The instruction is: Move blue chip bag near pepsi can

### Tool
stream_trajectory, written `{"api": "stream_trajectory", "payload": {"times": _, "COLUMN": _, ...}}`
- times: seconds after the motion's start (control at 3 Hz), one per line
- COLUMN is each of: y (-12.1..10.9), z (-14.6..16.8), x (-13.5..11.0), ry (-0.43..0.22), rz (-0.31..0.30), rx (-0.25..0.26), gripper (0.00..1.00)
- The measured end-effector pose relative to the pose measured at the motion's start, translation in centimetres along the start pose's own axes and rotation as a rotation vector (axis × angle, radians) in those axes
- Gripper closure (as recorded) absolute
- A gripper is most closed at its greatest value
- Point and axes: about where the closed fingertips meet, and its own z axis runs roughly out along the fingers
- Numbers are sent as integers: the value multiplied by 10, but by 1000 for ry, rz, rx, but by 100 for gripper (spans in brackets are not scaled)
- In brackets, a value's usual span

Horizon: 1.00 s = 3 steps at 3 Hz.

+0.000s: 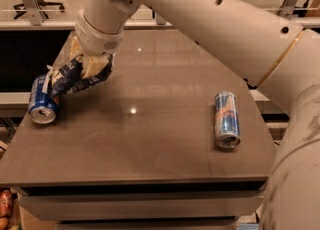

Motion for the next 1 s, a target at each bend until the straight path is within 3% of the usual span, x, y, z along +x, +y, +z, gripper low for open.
{"api": "stream_trajectory", "payload": {"times": 0.33, "y": -1, "z": 3, "x": -1, "ry": -4, "rz": 10, "rx": -6, "gripper": 84}}
{"api": "stream_trajectory", "payload": {"times": 1.0, "y": -2, "z": 7, "x": 1, "ry": -7, "rz": 27, "rx": -14, "gripper": 36}}
